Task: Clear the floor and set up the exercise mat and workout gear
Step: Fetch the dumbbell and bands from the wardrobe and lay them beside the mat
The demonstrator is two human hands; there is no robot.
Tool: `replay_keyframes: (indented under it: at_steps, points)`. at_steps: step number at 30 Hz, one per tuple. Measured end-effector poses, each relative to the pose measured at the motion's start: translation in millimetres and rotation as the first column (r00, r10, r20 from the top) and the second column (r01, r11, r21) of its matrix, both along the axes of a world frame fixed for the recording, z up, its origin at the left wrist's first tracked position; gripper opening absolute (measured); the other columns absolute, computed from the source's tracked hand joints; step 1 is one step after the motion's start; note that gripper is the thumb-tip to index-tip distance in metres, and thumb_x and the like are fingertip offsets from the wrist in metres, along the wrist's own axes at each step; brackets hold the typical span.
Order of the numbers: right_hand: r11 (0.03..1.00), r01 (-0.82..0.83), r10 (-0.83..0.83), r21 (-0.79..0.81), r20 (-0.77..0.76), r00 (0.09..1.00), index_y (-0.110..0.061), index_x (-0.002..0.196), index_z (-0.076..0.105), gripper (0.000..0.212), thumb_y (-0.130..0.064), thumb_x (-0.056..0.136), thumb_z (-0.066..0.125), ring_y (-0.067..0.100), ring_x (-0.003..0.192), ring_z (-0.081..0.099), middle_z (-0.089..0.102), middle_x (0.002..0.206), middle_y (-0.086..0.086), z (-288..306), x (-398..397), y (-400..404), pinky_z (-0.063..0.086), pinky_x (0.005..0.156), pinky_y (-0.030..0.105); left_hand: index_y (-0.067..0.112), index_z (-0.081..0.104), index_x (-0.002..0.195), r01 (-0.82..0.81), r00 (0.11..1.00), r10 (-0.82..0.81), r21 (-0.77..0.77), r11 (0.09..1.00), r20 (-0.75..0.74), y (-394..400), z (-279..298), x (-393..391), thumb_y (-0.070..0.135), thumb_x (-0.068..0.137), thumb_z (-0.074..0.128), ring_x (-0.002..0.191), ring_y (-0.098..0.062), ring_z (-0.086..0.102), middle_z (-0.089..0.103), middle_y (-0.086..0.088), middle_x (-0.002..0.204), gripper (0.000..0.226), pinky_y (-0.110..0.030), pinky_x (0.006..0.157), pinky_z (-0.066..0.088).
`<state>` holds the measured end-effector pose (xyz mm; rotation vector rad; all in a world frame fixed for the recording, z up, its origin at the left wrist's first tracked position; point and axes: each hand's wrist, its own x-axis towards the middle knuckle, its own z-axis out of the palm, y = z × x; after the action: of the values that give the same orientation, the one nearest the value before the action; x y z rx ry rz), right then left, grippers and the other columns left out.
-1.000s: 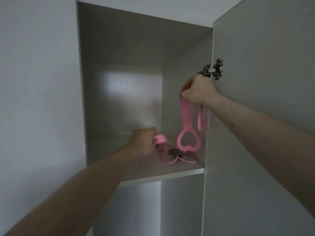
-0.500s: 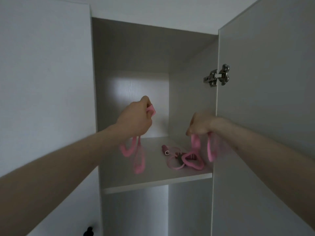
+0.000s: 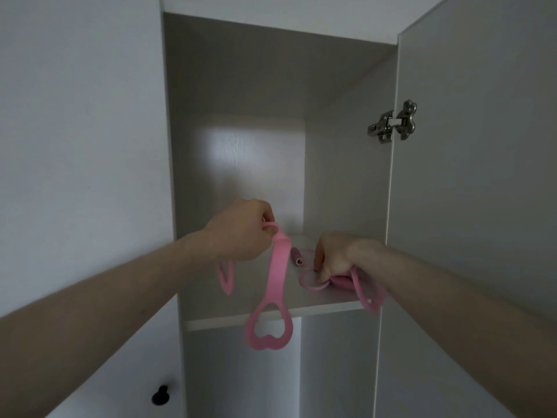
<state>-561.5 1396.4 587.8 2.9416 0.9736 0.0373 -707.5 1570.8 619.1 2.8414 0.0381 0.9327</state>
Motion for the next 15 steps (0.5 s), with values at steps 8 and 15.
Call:
replay_keyframes:
  at_steps: [8,15]
  points:
    - [0.999,-0.042,0.040,-0.027,-0.062,0.997,-0.024,0.111,0.079,0.039,-0.035,0.075,0.087,0.017,0.108,0.068,0.073,0.119,-0.008,-19,10,-1,0.053,0.094,0.026,0.026,0.072,0.105,0.007,1.000,-0.006,0.009,1.000,-0.028,-1,-7,-8,0.035,0.095,0.062,0.087,-0.011,0.057,0.064,0.011,0.097,0.017,-0.028,0.077,0.047]
    - [0.998,-0.053,0.052,0.043,0.015,0.999,-0.016,0.100,0.080,0.018,-0.026,0.088,0.073,0.024,0.096,0.071,0.076,0.103,0.004,-38,12,1,0.049,0.072,0.024,0.025,0.072,0.106,0.027,0.999,-0.027,-0.001,1.000,-0.042,1,-18,-19,0.034,0.096,0.062,0.086,-0.008,0.056,0.058,0.016,0.089,0.017,-0.026,0.078,0.045]
